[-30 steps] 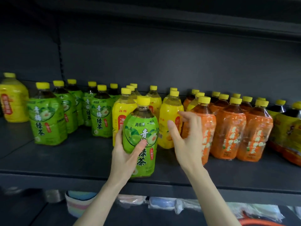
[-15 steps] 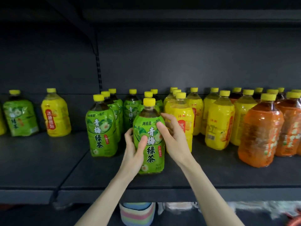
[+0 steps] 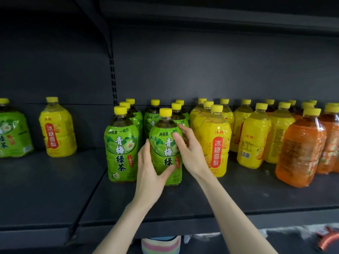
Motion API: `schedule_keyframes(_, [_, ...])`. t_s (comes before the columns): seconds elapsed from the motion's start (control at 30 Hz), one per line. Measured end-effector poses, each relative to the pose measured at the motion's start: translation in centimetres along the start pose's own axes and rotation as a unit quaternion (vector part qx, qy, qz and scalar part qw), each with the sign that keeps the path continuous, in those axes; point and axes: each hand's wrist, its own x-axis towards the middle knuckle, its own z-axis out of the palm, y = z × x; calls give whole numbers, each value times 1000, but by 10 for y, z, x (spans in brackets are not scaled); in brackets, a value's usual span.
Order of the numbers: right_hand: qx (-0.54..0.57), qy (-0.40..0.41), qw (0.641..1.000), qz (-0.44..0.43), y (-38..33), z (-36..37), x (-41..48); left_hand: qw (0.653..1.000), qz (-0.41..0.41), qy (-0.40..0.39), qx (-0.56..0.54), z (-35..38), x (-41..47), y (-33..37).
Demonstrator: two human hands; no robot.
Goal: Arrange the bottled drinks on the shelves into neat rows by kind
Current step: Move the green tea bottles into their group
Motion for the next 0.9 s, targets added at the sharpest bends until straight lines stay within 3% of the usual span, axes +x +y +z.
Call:
schedule_keyframes(0.13, [-48, 34, 998, -23, -10, -9, 21, 999, 5, 22, 38, 7, 2, -2])
schedule_keyframes(0.37, [-135, 5, 991, -10, -11, 4, 81, 992, -18, 66, 107, 12, 5, -3])
schedule_keyframes(0.9, [-264, -18, 963, 53, -16, -12, 108, 987, -29, 18, 160, 19, 23, -4])
